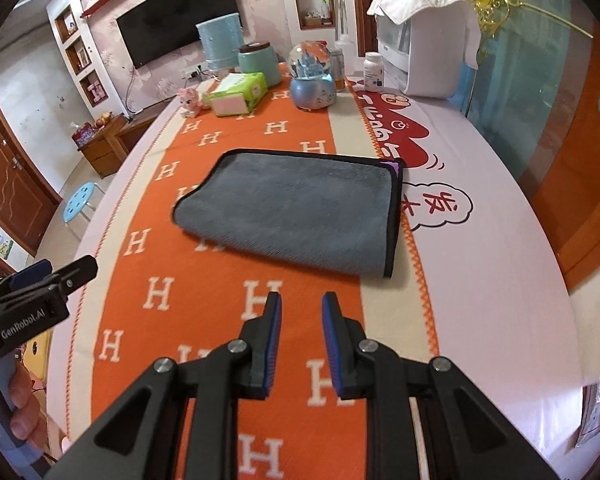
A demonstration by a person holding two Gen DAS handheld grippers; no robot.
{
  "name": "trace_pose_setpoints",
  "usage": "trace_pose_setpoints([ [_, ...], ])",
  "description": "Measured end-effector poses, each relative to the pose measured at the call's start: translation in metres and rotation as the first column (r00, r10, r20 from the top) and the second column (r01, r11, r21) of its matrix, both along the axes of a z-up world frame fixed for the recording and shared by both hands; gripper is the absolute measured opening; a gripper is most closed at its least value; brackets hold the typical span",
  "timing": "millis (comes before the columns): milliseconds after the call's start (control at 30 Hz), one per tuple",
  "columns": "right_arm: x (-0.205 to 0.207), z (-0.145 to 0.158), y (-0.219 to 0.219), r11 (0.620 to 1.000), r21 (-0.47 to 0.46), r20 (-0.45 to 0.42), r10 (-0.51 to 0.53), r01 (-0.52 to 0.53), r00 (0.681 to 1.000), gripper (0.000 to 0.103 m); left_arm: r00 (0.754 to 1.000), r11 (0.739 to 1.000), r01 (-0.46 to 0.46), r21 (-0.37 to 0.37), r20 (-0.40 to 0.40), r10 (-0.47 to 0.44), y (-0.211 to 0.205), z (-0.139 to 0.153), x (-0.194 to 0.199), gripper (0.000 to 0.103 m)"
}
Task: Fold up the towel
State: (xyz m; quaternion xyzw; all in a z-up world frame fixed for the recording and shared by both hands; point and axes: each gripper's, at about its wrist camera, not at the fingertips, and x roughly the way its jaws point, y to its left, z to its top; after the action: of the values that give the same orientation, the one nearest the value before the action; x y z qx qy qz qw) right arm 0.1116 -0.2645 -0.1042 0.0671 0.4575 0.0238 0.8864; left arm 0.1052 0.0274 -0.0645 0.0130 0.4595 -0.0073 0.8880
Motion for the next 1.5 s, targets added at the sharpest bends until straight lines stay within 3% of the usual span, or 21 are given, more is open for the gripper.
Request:
trace_pose_setpoints([
  [400, -0.049, 0.03, 0.017, 1.0, 0.012, 0.027, 0.006, -0.006, 1.0, 0.021, 0.999, 0.999, 0.039, -0.015, 0.001, -0.039, 0.004, 0.031, -0.052, 0.089],
  [733, -0.078, 0.059, 0.032, 0.999, -0.009, 0.064, 0.038, -0.038, 0.997, 0.021, 0.999, 0.999, 0.02, -0.027, 0.044, -0.019, 0.016, 0.066, -0.082, 0.09],
  [1033, -0.089, 0.072, 0.035, 1.0, -0.013, 0.057, 0.028, -0.028, 0.998, 0.028, 0.999, 1.0, 0.015, -0.019, 0.044, -0.014, 0.012, 0.076, -0.098, 0.092],
  [1500, -0.094, 0.083, 0.03, 0.997, -0.057, 0.076, 0.047, -0.043, 0.996, 0.03, 0.999, 0.999, -0.046, 0.001, 0.029, 0.046, -0.001, 0.078, -0.109, 0.092],
])
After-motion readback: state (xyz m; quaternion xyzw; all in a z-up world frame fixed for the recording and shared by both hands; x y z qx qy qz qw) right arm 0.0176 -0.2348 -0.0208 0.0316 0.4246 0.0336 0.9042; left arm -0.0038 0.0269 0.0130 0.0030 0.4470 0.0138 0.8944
